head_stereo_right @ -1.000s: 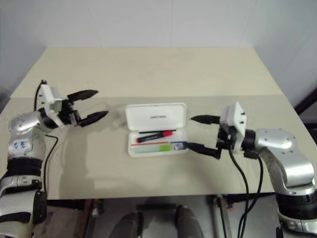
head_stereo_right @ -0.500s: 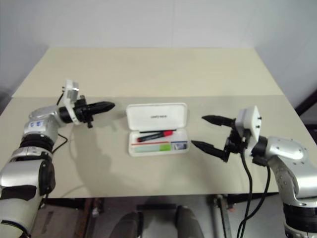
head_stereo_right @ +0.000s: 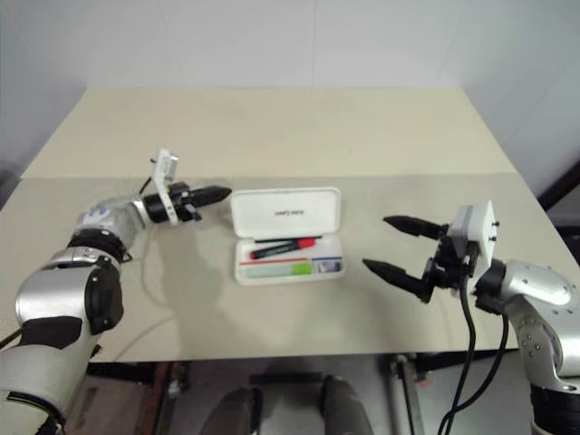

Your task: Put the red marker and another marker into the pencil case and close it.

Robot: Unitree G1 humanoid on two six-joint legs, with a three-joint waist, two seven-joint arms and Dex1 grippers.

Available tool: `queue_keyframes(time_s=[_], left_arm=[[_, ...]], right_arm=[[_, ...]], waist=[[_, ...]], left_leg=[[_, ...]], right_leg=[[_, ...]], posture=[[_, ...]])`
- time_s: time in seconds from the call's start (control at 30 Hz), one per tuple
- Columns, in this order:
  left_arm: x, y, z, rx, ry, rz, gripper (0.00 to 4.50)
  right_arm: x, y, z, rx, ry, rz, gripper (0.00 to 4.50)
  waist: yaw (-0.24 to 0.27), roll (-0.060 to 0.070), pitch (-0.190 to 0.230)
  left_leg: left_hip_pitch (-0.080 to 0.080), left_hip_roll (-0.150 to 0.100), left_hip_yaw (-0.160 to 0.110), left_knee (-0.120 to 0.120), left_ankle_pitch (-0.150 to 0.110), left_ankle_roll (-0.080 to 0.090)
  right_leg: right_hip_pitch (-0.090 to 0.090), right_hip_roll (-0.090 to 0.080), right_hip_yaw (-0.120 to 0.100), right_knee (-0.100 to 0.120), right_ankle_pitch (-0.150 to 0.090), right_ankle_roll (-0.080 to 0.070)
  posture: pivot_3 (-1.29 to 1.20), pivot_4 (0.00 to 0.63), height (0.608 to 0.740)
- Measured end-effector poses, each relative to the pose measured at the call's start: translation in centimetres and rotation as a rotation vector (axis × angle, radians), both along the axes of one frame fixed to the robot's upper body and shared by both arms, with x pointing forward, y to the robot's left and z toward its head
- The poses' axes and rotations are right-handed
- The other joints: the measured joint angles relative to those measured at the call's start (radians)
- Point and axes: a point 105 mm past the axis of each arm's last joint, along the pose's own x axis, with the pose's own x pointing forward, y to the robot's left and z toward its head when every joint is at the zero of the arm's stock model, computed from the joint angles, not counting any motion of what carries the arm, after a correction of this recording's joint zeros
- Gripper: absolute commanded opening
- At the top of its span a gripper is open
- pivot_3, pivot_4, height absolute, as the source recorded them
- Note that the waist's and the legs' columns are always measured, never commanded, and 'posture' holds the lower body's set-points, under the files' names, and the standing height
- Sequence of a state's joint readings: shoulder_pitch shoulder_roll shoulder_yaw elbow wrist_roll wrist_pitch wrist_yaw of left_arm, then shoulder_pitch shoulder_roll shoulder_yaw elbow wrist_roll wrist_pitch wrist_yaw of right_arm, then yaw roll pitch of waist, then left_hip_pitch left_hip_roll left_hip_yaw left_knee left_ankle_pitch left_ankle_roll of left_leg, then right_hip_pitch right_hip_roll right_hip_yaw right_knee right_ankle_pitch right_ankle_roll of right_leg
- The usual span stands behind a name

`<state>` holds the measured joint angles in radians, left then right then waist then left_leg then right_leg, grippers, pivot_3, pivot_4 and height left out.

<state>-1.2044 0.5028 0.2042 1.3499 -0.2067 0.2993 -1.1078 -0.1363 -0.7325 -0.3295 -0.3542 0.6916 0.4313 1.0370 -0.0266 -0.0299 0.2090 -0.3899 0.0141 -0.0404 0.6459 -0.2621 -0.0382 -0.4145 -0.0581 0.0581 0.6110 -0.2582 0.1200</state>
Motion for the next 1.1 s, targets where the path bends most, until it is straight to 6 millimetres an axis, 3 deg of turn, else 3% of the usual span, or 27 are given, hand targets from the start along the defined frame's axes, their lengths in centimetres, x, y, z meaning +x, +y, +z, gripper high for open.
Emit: queue_keyframes(time_s=[0.3, 0.6, 0.77, 0.87, 1.1], left_arm=[[-0.4, -1.8, -0.8, -0.073, 0.129, -0.048, 0.03], [-1.5, -3.9, -0.1, -0.049, 0.115, -0.227, 0.03], [-3.2, -5.3, -0.4, -0.019, 0.146, -0.407, 0.03], [-4.1, -6.0, -0.7, 0.008, 0.182, -0.496, 0.03], [-4.5, -6.5, -1.4, 0.109, 0.27, -0.519, 0.03]], right_arm=[[-0.6, -0.9, 0.5, 0.022, -0.019, -0.021, 4.5], [-1.6, -4.4, 0.1, 0.048, 0.017, -0.044, 4.5], [-1.4, -5.8, 0.6, 0.021, -0.007, -0.057, 4.5], [-1.0, -5.6, 1.1, 0.014, -0.032, -0.051, 4.5], [-0.6, -4.9, 0.7, 0.007, -0.034, -0.04, 4.5]], waist=[[0.0, 0.0, 0.0], [0.001, -0.001, 0.001], [-0.003, -0.001, 0.001], [-0.002, -0.001, 0.001], [-0.001, -0.001, 0.001]], left_leg=[[0.0, 0.0, 0.0, 0.0, 0.0, 0.0], [0.0, -0.001, 0.0, 0.0, 0.0, 0.0], [0.0, -0.001, 0.0, 0.0, 0.0, 0.0], [0.0, -0.001, 0.0, 0.0, 0.0, 0.0], [0.0, -0.002, -0.001, 0.0, 0.0, 0.0]], right_leg=[[0.0, 0.0, 0.0, 0.0, 0.0, 0.0], [0.001, 0.0, 0.001, -0.001, 0.0, 0.001], [0.001, 0.0, 0.001, -0.001, 0.0, 0.001], [0.001, 0.0, 0.001, 0.0, 0.0, 0.001], [0.001, 0.0, 0.002, 0.0, -0.001, 0.002]], posture=[[0.0, 0.15, 0.74], [0.0, 0.15, 0.74], [0.0, 0.15, 0.74], [0.0, 0.15, 0.74], [0.0, 0.15, 0.74]])
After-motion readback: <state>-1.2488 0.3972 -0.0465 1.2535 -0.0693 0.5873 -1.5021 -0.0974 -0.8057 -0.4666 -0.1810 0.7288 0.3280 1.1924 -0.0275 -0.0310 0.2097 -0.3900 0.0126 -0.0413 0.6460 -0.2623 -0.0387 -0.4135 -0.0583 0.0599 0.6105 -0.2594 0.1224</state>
